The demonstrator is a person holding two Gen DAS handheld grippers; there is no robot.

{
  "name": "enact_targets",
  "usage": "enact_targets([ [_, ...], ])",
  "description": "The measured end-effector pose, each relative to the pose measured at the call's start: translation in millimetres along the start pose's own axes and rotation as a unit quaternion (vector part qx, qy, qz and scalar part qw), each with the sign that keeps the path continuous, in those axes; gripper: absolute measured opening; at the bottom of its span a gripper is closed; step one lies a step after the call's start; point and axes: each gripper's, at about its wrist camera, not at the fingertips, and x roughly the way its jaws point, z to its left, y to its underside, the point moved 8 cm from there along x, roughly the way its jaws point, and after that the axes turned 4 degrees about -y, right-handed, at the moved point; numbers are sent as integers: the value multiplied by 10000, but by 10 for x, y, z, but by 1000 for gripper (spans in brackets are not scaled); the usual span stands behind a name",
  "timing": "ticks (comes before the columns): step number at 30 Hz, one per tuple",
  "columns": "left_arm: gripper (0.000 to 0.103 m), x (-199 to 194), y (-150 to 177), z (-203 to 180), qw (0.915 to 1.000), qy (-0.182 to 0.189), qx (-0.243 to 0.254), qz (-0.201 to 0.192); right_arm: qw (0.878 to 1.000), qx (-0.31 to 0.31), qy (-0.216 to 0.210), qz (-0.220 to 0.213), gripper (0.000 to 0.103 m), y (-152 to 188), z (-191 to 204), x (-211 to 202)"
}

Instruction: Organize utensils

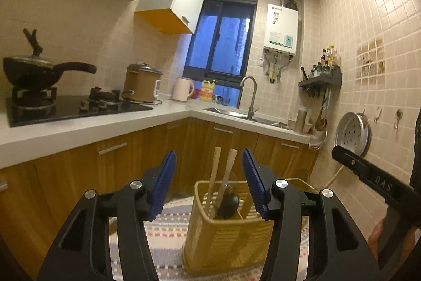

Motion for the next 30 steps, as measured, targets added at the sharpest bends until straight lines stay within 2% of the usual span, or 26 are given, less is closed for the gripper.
enact_targets([
  [1, 50, -54, 4, 11, 10000, 13, -55, 21, 10000, -28, 27, -10, 44, 5, 11, -51],
  [5, 51, -266, 42, -8, 9999, 10, -78, 106, 9999, -51, 102, 22, 45, 58, 40, -296],
  [9, 57, -384, 144, 27, 9976, -45, -373, 583, 9997, -89, 178, 133, 64, 200, 86, -579],
  [11, 59, -478, 212, 67, 9962, -81, -519, 695, 9996, -141, 168, 190, 66, 286, 120, -691],
  [12, 65, -526, 239, 77, 9963, -124, -508, 688, 9995, -172, 179, 210, 69, 346, 141, -755],
  [16, 71, -688, 396, 58, 9965, -423, -246, 679, 9987, -262, 344, 275, 75, 596, 195, -976],
  [18, 77, -746, 470, 45, 9960, -605, -132, 643, 9985, -189, 437, 264, 77, 690, 181, -1052],
  [22, 78, -817, 609, 20, 9941, -981, 95, 450, 9965, -199, 805, 80, 83, 791, 96, -1100],
  [24, 78, -824, 664, 18, 9936, -1065, 164, 336, 9956, -116, 921, -83, 92, 836, 44, -1118],
  [28, 81, -814, 764, -25, 9924, -1145, 348, 270, 9940, -257, 1058, -104, 93, 914, 16, -1120],
  [30, 87, -833, 772, -41, 9898, -1298, 581, 122, 9915, -477, 1202, -123, 93, 954, 26, -1109],
])
